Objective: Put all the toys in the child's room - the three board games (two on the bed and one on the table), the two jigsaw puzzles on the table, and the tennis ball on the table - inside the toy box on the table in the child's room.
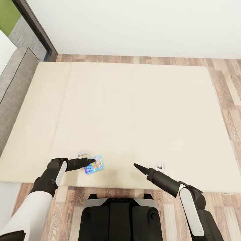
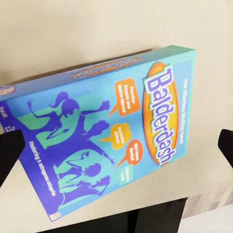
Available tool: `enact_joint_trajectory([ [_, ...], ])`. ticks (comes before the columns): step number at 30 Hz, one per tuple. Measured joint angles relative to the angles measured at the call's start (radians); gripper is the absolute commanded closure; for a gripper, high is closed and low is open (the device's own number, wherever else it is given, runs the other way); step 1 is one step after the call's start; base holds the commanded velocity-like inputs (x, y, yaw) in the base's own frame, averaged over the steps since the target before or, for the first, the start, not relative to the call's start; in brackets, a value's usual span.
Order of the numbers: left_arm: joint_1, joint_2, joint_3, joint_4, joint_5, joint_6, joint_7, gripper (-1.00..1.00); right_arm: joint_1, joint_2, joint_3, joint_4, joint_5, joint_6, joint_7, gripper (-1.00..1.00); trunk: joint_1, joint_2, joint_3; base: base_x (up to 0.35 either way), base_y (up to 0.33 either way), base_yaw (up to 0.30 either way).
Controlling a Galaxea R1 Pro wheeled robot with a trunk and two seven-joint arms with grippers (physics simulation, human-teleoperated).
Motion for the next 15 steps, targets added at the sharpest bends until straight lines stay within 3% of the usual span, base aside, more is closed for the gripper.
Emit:
enact_joint_trajectory([
  [6, 0.0, 0.001, 0.001, -0.001, -0.002, 0.004, 0.006, -1.0, 0.0, 0.0, 0.0, 0.0, 0.0, 0.0, -0.005, -1.0, 0.0, 0.0, 0.0, 0.0, 0.0, 0.0],
  [15, -0.009, 0.005, 0.002, -0.001, -0.004, 0.016, 0.014, -1.0, 0.0, 0.002, 0.0, -0.001, 0.0, 0.007, -0.077, -1.0, 0.0, 0.0, 0.0, 0.0, 0.0, 0.0],
])
